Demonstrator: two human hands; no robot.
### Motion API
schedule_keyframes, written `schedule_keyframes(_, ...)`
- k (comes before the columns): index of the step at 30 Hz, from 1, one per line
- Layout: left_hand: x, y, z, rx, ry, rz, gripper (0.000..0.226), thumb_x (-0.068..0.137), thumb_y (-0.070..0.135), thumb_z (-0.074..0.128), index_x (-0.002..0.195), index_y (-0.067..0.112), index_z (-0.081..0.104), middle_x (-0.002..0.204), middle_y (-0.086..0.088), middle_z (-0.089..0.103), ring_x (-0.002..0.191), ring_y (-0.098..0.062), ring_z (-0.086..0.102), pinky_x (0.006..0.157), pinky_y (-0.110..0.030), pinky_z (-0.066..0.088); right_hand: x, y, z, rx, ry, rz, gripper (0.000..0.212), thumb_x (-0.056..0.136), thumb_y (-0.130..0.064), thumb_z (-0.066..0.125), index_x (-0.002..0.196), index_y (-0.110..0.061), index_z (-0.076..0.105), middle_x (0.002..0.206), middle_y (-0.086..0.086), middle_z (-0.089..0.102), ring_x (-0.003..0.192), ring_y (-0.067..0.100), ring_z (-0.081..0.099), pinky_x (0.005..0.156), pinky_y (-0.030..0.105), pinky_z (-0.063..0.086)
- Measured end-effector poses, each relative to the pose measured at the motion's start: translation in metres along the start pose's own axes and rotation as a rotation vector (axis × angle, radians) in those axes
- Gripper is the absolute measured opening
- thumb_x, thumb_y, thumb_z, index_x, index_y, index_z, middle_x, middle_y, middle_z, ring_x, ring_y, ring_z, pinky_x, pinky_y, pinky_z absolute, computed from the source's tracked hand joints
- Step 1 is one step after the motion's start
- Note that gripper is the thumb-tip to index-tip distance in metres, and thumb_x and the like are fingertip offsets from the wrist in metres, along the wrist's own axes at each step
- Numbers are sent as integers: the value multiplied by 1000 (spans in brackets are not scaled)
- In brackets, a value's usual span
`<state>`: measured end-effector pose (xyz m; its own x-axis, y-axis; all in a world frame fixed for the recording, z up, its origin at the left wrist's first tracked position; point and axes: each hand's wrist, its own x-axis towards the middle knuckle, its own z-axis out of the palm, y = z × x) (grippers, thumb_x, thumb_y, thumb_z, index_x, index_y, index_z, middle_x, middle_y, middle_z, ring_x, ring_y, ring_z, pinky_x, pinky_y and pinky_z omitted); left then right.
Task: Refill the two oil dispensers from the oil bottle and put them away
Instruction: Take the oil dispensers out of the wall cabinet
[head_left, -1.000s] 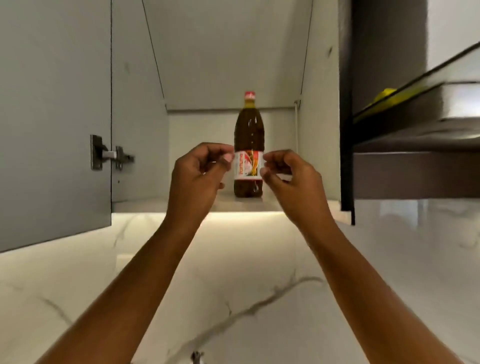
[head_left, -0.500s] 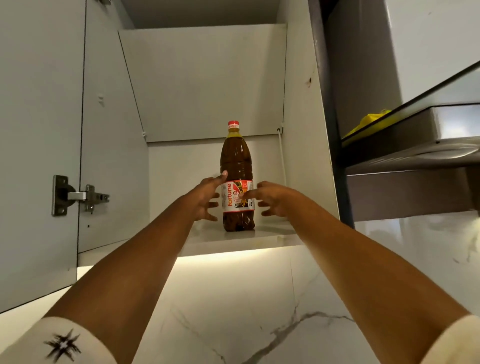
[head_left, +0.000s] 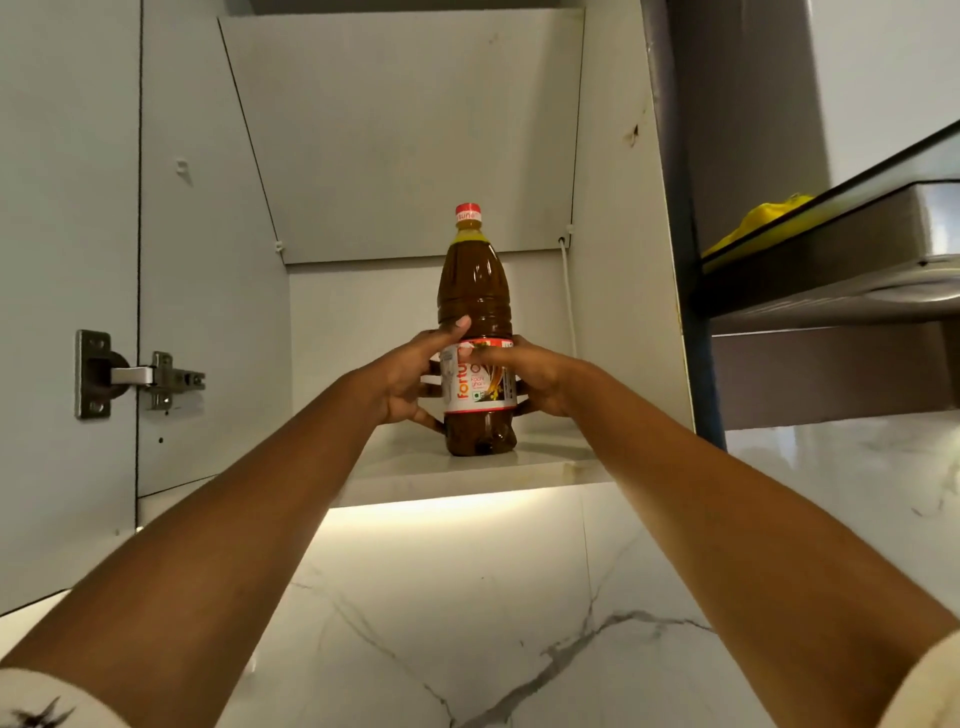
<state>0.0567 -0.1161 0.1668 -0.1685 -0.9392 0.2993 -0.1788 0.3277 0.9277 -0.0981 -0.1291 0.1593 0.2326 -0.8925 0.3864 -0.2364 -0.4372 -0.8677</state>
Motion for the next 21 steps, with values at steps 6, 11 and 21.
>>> schedule_keyframes(6, -46, 23, 8, -3, 26, 51, 62, 84, 60, 54, 135, 26, 44, 129, -11, 52, 119, -33, 51, 87, -56, 47, -37, -17, -1, 87, -34, -123, 46, 87, -52, 54, 121, -21, 55, 112, 6, 66, 104, 25, 63, 96, 45, 46)
schedule_keyframes(11, -93, 31, 33, -128, 133, 164, 42, 87, 58, 53, 116, 27, 54, 106, 0, 62, 107, -26, 57, 91, -54, 45, -75, -32, 10, 175, 62, -239, 51, 83, -51, 60, 123, -20, 54, 108, 6, 69, 97, 25, 67, 94, 47, 49)
schedule_keyframes(21, -181, 8, 83, -439, 146, 328, 31, 91, 50, 51, 103, 26, 66, 92, -1, 76, 87, -21, 73, 82, -40, 56, -179, -31, 24, 306, 66, -333, 49, 80, -40, 68, 121, -19, 52, 98, 6, 72, 83, 23, 71, 81, 40, 57)
